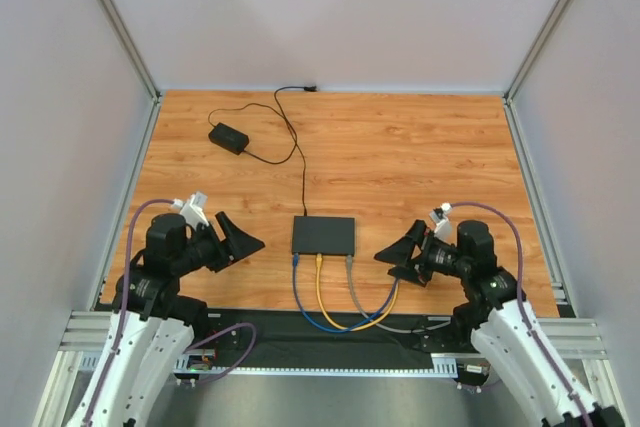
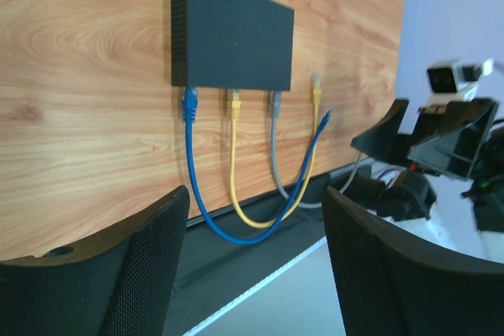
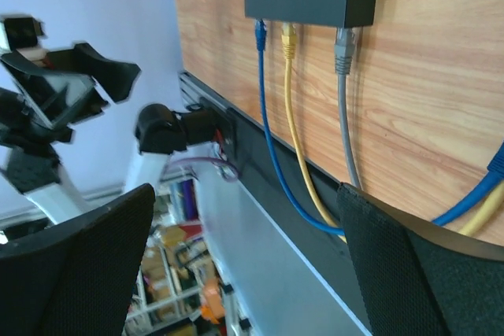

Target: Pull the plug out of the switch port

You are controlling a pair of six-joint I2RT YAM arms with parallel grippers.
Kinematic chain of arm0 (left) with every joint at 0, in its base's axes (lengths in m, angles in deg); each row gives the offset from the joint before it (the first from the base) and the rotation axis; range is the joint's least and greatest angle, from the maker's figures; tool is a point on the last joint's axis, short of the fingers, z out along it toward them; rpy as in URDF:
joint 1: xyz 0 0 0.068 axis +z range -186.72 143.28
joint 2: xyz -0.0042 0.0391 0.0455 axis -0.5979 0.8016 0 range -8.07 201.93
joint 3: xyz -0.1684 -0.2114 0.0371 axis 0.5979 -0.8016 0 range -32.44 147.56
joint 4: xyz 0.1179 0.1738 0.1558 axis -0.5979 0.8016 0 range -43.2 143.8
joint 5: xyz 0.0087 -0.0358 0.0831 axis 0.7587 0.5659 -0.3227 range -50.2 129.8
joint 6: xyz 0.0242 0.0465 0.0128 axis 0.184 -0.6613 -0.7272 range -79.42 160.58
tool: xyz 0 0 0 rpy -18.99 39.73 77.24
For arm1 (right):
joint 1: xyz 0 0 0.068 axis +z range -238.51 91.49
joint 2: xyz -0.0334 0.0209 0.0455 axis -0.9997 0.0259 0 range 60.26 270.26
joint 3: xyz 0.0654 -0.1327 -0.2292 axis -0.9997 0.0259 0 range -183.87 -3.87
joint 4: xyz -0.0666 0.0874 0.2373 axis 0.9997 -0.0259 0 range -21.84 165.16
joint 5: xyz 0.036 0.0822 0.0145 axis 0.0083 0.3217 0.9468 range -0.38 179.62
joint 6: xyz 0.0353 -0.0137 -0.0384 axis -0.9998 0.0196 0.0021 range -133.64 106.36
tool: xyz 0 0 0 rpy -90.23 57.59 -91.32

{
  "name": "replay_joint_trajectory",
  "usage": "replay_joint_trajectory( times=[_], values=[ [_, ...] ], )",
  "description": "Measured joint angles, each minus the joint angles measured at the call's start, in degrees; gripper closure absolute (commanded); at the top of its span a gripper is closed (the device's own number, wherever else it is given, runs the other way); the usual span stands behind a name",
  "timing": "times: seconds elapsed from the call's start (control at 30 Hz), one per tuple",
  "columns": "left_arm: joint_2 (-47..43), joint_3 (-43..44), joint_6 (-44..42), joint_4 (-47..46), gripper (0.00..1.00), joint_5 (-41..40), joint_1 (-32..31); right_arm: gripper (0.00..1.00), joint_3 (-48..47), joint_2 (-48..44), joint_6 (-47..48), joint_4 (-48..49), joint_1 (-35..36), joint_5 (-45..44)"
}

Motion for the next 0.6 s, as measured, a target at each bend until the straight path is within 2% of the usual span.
replay_joint_trajectory(
  times=[0.17, 0.2, 0.3, 0.37, 0.47, 0.5, 0.6],
  values=[
    [9.53, 2.40, -1.88, -1.90, 0.28, -5.95, -9.88, 0.02, -9.53, 14.93, 6.86, -1.77, 13.38, -8.15],
    [11.72, 3.39, -2.21, -2.14, 0.34, -7.30, -11.98, 0.03, -11.67, 17.90, 8.02, -2.19, 16.31, -10.82],
    [18.95, 7.19, -3.39, -3.50, 0.41, -12.09, -19.17, 0.09, -15.65, 24.61, 9.88, -2.21, 22.18, -17.27],
    [23.78, 9.97, -4.59, -4.72, 0.43, -15.61, -23.91, 0.15, -15.61, 27.19, 10.01, -0.96, 24.02, -19.93],
    [30.42, 13.60, -7.50, -6.95, 0.46, -19.04, -29.38, 0.18, -14.49, 29.11, 9.99, 1.38, 24.59, -21.77],
    [32.54, 14.67, -8.70, -7.72, 0.51, -19.67, -30.64, 0.18, -13.90, 29.27, 9.97, 2.01, 24.63, -22.27],
    [39.06, 17.64, -12.70, -9.94, 0.53, -21.09, -33.18, 0.20, -11.74, 29.03, 9.94, 4.20, 24.70, -23.54]
  ],
)
